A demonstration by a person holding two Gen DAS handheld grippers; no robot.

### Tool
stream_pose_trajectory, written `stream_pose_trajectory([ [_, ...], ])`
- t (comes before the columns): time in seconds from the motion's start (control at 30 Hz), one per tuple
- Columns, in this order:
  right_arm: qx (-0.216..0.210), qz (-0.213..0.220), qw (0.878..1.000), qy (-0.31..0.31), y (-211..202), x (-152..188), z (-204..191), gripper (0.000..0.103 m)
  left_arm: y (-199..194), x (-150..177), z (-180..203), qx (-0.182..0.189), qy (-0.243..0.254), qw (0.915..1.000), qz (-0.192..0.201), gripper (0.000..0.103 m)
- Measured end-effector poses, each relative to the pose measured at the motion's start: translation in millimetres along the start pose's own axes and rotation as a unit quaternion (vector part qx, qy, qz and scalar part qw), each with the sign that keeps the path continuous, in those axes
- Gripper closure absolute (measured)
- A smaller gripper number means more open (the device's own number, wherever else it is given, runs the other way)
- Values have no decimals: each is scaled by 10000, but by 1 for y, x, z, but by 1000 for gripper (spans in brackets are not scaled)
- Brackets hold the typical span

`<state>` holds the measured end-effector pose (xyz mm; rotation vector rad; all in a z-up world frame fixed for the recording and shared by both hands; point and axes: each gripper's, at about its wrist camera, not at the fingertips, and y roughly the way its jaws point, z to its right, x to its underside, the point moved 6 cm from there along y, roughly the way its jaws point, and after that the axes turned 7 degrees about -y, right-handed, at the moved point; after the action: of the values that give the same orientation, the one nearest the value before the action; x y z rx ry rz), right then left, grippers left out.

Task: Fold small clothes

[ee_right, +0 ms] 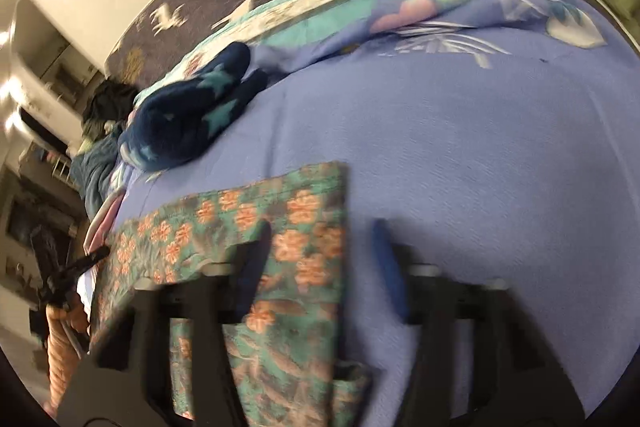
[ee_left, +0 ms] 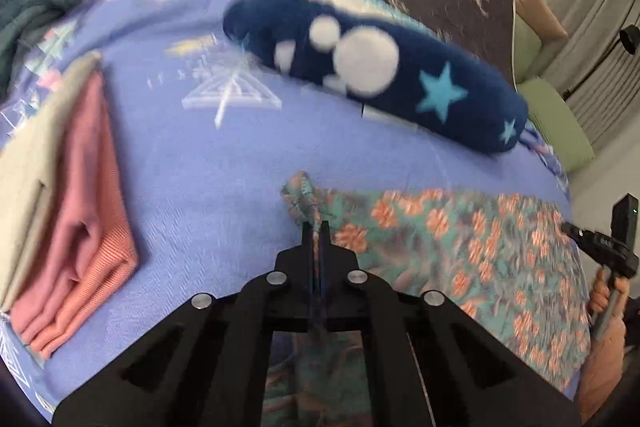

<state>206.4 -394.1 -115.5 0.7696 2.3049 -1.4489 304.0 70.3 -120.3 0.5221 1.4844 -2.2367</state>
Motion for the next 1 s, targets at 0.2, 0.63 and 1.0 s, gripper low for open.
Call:
stream_pose_trajectory([
  [0.2, 277, 698, 9970, -183, -30, -22, -11, 101, -26, -18, 14, -358, 419, 9958, 727, 101],
  [0.63, 206, 431, 9986, -207, -105, 99, -12, 72, -104, 79, 28, -283, 1148, 9895, 829, 46],
  [1.0, 88, 132, 9983, -568, -123, 198, -31, 78, -108, 193, 27, -1038, 1975, 9736, 478, 37],
])
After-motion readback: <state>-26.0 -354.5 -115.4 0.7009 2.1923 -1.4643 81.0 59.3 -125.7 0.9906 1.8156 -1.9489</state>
